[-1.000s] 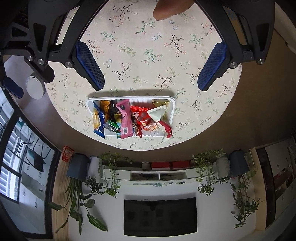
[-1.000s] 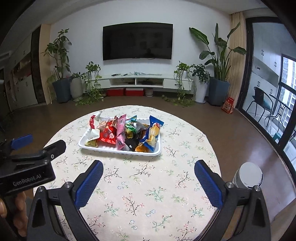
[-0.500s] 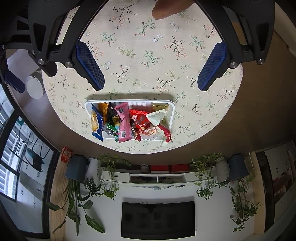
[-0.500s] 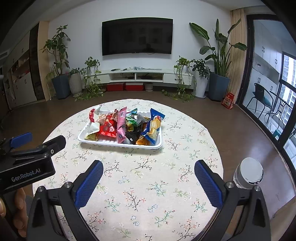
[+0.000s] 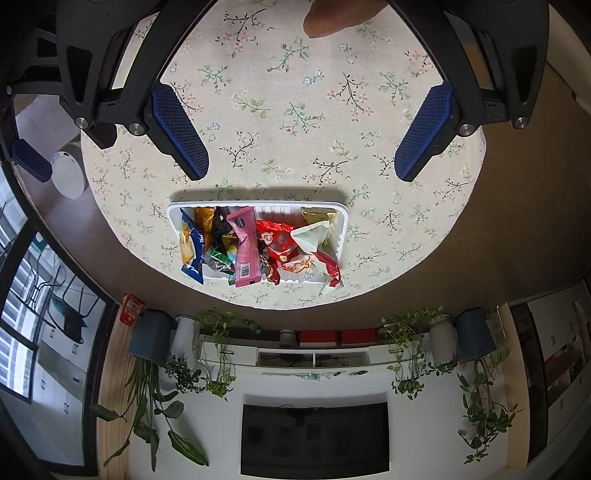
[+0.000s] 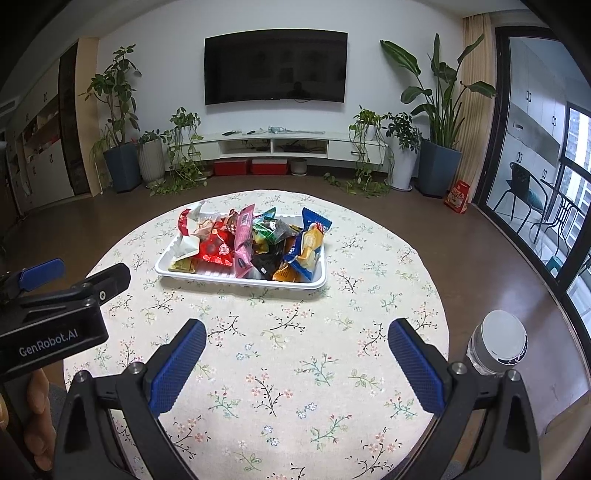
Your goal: Organize snacks
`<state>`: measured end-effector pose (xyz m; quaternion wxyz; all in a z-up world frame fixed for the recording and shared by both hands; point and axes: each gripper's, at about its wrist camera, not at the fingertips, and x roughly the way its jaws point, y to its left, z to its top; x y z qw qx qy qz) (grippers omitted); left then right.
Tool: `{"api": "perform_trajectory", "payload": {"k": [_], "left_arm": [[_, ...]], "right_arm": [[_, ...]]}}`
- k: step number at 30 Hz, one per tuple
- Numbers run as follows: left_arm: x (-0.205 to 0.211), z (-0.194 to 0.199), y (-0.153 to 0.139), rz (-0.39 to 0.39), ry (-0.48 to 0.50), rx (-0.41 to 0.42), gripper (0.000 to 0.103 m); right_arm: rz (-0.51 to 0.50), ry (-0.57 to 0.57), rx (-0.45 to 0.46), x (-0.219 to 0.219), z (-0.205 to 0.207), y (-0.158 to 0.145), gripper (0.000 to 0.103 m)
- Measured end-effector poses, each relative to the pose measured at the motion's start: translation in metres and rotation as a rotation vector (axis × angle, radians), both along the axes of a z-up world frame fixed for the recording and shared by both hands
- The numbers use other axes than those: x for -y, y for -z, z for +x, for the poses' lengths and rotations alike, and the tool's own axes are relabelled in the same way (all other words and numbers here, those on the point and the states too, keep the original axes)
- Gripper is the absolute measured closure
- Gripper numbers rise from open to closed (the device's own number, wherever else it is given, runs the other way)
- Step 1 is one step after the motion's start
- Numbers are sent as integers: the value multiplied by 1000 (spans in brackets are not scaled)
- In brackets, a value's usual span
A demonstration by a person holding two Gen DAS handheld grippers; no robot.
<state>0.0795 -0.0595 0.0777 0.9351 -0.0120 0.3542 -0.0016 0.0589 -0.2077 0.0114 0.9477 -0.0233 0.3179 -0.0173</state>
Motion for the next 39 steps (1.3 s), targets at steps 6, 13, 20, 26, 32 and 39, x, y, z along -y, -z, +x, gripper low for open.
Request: {"api": "perform_trajectory", "payload": {"k": [6,13,20,26,32,39], "left_arm": [[1,2,3,-5,4,-9,1],[2,1,3,-4,4,-9,1],[6,2,7,-3,12,-12,1],[6,3,8,-5,13,-15,1],[5,3,7,-5,13,-13,1],[5,3,7,-3,12,-12,1]], "right_arm": [[-1,-1,-4,0,0,1,2],[-1,0,-3,0,0,0,2],[0,1,-3,0,0,-1,2],[-2,1,-4,0,-1,-1,2],[-1,1,-7,1,-1,-1,2],[-2,1,-9,1,-3,1,2]]}}
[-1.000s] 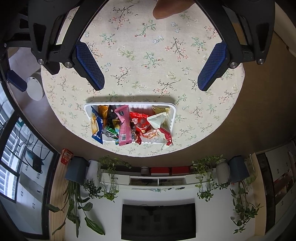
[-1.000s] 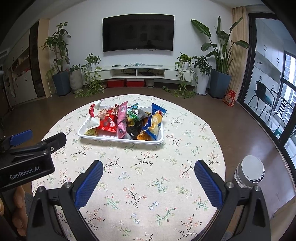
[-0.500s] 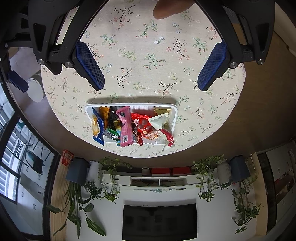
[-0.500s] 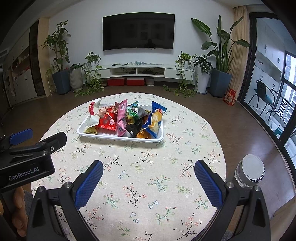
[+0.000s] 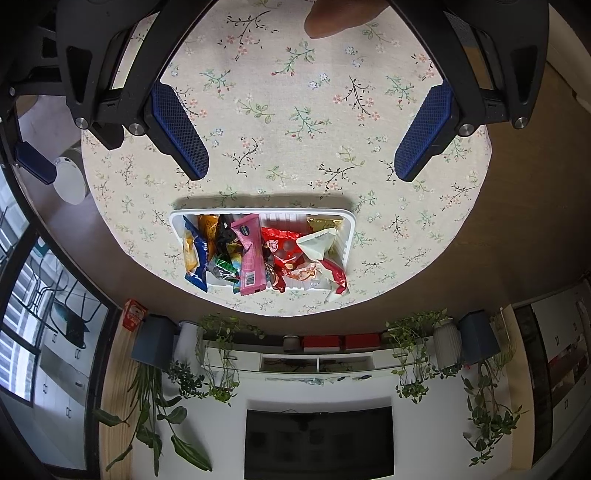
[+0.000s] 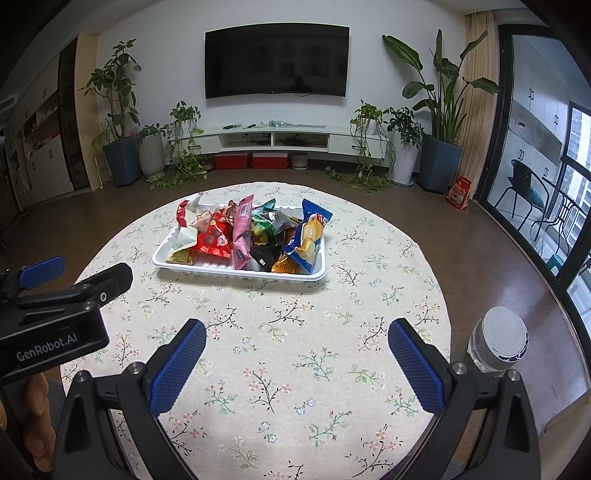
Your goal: Organize snacks
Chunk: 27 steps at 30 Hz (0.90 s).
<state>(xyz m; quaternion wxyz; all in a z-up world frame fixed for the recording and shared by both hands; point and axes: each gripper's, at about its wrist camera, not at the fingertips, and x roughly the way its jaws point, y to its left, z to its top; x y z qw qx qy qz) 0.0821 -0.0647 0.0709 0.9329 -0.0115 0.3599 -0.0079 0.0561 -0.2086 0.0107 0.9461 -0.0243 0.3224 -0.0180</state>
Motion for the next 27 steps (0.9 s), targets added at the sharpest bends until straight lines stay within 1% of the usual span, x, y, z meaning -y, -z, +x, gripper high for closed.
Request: {"api": "perform_trajectory", "payload": {"k": [16,27], "left_arm": [[1,1,5,-1,1,-2,1],[1,1,4,-2,3,-3,1]], "right_arm": [[1,-1,-9,3,-8,8,2],[-2,-4,-16,2,-7,7,2]]}}
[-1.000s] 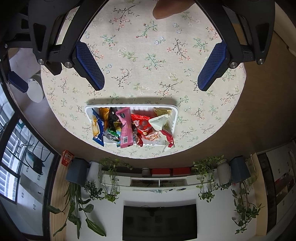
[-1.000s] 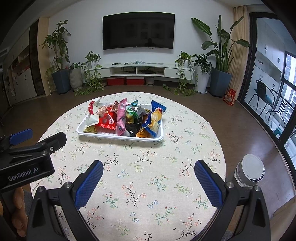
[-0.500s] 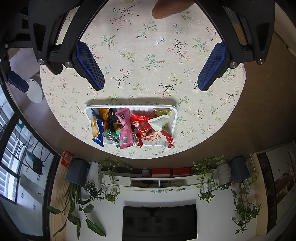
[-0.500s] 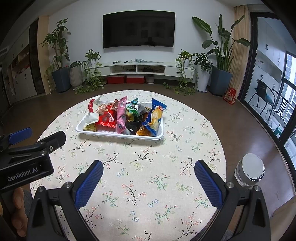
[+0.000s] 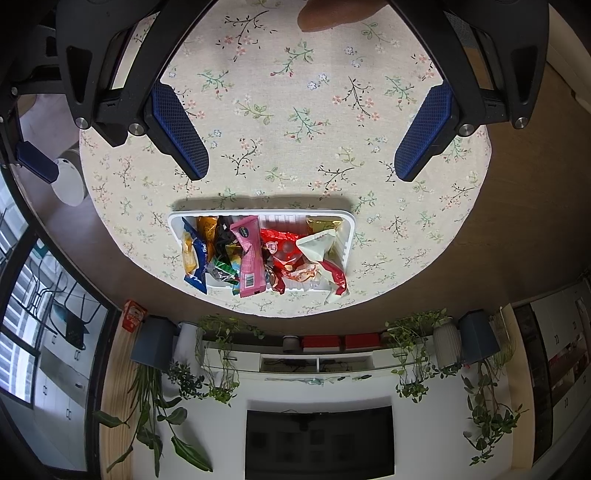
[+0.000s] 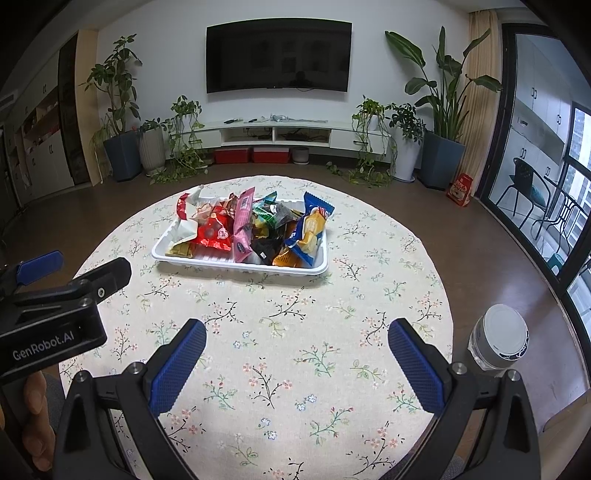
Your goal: Organize snacks
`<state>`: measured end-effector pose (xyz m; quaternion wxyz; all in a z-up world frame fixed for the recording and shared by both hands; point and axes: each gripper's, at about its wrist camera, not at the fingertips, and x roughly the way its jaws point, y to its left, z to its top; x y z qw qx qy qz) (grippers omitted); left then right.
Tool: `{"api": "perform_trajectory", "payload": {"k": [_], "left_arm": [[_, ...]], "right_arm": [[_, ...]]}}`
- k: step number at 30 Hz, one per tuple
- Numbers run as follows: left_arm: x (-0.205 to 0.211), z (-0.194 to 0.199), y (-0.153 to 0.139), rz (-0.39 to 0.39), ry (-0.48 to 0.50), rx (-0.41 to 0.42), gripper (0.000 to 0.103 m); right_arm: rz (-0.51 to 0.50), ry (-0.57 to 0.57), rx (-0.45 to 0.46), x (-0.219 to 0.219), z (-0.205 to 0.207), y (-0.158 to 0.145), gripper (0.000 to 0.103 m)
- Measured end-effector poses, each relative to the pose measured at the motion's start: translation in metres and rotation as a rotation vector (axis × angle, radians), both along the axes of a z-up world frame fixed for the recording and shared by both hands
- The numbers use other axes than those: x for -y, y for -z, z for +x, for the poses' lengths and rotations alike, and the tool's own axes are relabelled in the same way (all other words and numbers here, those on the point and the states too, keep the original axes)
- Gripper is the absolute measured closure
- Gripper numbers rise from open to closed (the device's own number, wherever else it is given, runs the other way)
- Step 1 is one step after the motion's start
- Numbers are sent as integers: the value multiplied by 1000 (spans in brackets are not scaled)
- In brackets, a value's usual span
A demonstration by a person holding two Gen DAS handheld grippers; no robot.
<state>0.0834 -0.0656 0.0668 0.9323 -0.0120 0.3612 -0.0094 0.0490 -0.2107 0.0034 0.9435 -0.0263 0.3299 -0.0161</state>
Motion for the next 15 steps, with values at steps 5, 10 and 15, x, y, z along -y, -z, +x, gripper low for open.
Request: {"api": "perform_trajectory", "payload": {"k": [5,10,15], "left_arm": [[0,1,3,-3,0,-3,1],[-4,0,5,-18,1,1,1],[-10,4,8,-38,3,-6,1]], "right_arm": [[0,0,-1,0,1,-1,2],[3,0,-3,0,0,-1,2],[18,2,-16,2,-2,3,2]]}}
